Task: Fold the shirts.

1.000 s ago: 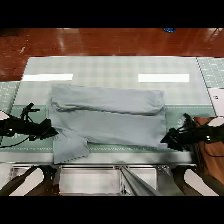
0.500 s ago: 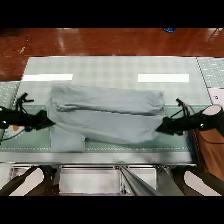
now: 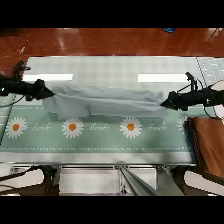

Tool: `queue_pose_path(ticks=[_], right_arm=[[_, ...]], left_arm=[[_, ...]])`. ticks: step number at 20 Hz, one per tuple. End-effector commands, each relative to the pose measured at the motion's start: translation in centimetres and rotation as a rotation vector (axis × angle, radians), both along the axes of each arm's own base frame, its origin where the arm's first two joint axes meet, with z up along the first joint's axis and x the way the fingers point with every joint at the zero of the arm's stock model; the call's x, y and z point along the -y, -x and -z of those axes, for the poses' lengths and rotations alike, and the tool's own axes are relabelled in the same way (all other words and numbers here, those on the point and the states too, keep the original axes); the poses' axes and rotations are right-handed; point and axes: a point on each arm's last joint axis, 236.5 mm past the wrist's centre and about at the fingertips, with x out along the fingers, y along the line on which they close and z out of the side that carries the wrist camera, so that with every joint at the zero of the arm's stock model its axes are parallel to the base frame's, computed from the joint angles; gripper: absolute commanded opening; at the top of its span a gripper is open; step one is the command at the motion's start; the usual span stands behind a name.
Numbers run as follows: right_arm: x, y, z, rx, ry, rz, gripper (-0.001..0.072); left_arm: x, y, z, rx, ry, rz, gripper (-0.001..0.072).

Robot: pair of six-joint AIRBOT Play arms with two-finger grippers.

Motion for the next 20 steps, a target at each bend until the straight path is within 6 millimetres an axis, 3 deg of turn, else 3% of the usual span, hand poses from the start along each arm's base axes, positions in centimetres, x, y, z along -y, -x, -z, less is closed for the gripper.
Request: queue_pose_path(ticks=[1, 6, 9, 10, 11, 12, 13, 15, 17, 19, 20], right_arm=[[0.7, -3.3, 0.2, 0.028, 0.003, 0.022, 0.0019], [1.4, -5.9, 0.4, 0.055, 0.014, 0.035, 0.0019], [1.4, -6.9, 1.5, 0.053, -0.005, 0.070, 0.0027], [1.7, -7.4, 2.0, 0.058, 0.001, 0.091, 0.0184], [1.9, -7.8, 2.3, 0.062, 0.008, 0.106, 0.0427], [2.2, -8.1, 2.3, 0.073, 0.018, 0.116, 0.0410], [2.9, -8.3, 1.8, 0.081, 0.025, 0.122, 0.0410], [5.1, -7.7, -0.3, 0.091, 0.039, 0.118, 0.0410], [8.7, -6.0, -1.9, 0.085, 0.096, 0.152, 0.0409], [11.6, -3.9, -2.0, 0.063, 0.173, 0.214, 0.0409], [11.8, -3.2, -1.4, 0.056, 0.177, 0.242, 0.0409]], left_arm=[[1.2, -4.3, 1.1, -0.032, 0.028, 0.008, 0.0019], [1.2, -8.9, 0.8, -0.014, 0.036, -0.001, 0.0019], [2.1, -8.7, 2.8, -0.067, 0.050, 0.032, 0.0019], [2.6, -8.5, 3.6, -0.086, 0.053, 0.042, 0.0083], [3.3, -8.3, 4.3, -0.108, 0.060, 0.055, 0.0345], [3.6, -8.0, 4.6, -0.123, 0.062, 0.066, 0.0505], [3.3, -8.1, 4.5, -0.137, 0.062, 0.042, 0.0507], [0.7, -7.9, 3.6, -0.144, 0.011, 0.024, 0.0506], [-3.5, -7.8, 1.4, -0.096, -0.085, -0.021, 0.0506], [-7.2, -8.5, -2.0, 0.025, -0.172, -0.110, 0.0507], [-8.2, -9.0, -4.0, 0.107, -0.199, -0.160, 0.0506]])
